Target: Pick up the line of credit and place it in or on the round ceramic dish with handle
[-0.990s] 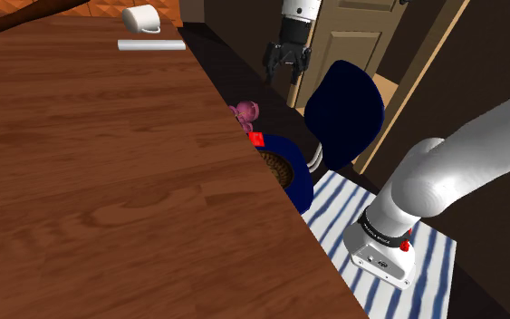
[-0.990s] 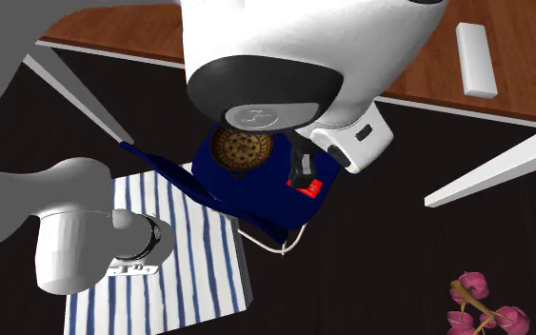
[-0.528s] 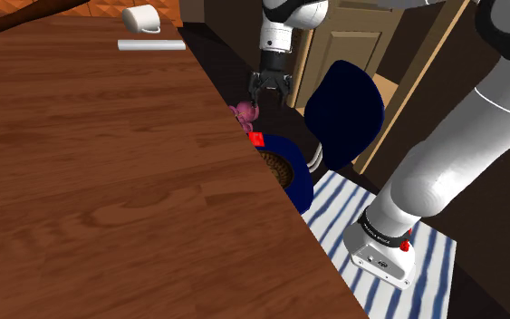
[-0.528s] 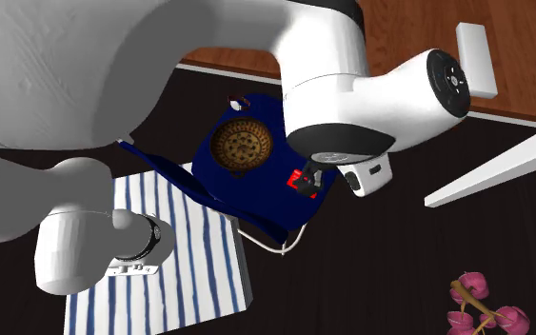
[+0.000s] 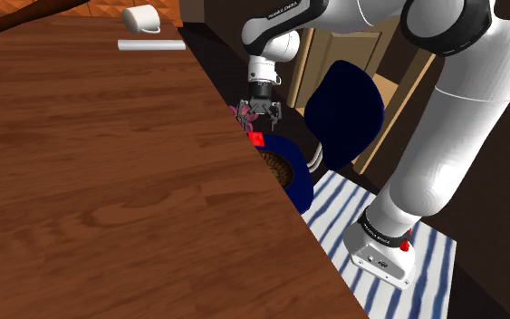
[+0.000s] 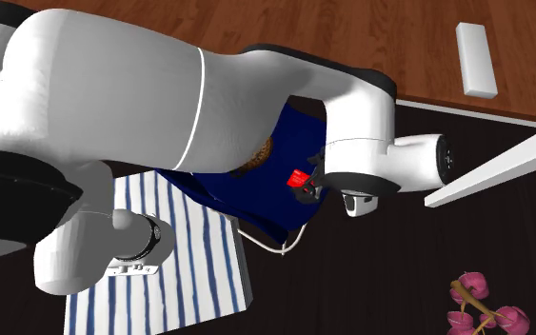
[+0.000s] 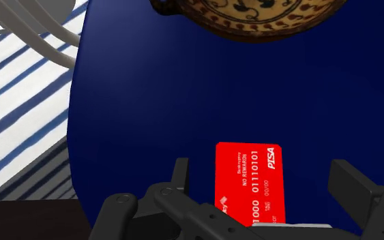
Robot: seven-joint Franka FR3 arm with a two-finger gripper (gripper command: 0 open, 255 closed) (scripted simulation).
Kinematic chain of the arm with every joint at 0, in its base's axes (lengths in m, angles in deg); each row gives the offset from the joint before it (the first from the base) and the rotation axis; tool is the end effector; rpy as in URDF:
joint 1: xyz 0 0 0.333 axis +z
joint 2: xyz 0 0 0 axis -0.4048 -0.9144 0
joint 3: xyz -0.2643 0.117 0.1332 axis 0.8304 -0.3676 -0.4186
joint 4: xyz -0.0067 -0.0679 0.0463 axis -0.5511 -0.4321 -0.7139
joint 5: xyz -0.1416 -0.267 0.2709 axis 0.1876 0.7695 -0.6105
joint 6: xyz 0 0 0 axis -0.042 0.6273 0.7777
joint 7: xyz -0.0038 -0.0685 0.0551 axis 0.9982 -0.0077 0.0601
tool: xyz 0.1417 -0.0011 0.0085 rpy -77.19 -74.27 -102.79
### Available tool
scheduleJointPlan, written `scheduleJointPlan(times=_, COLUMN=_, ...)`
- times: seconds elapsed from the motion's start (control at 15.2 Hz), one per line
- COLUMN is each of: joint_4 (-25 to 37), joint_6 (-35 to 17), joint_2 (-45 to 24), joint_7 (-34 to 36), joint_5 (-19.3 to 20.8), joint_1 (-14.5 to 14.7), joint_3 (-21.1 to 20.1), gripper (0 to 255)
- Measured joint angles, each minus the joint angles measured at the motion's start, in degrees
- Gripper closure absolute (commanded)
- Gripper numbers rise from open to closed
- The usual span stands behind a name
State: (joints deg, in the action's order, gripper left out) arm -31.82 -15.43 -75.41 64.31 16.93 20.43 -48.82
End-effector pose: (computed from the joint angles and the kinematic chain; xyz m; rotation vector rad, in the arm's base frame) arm 0.5296 -0.0155 0.3134 -2.6353 1.0188 0.7624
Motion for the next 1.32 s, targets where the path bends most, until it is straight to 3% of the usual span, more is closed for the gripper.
scheduleJointPlan(times=0.53, joint_4=-4.84, joint_6=-4.90, joint_2=-0.68, joint_7=0.06, joint_5=-1.43, joint_1=0.83, joint_3=-0.68, gripper=0)
scheduleJointPlan(times=0.86, joint_4=-4.97, joint_6=-5.21, joint_2=-0.82, joint_7=0.09, joint_5=-1.52, joint_1=0.92, joint_3=-0.76, gripper=0)
scheduleJointPlan(times=0.92, joint_4=-4.97, joint_6=-5.21, joint_2=-0.82, joint_7=0.09, joint_5=-1.52, joint_1=0.92, joint_3=-0.76, gripper=255)
scheduleJointPlan(times=1.32, joint_4=-4.71, joint_6=-4.51, joint_2=-0.42, joint_7=0.21, joint_5=-1.30, joint_1=0.73, joint_3=-0.48, gripper=255)
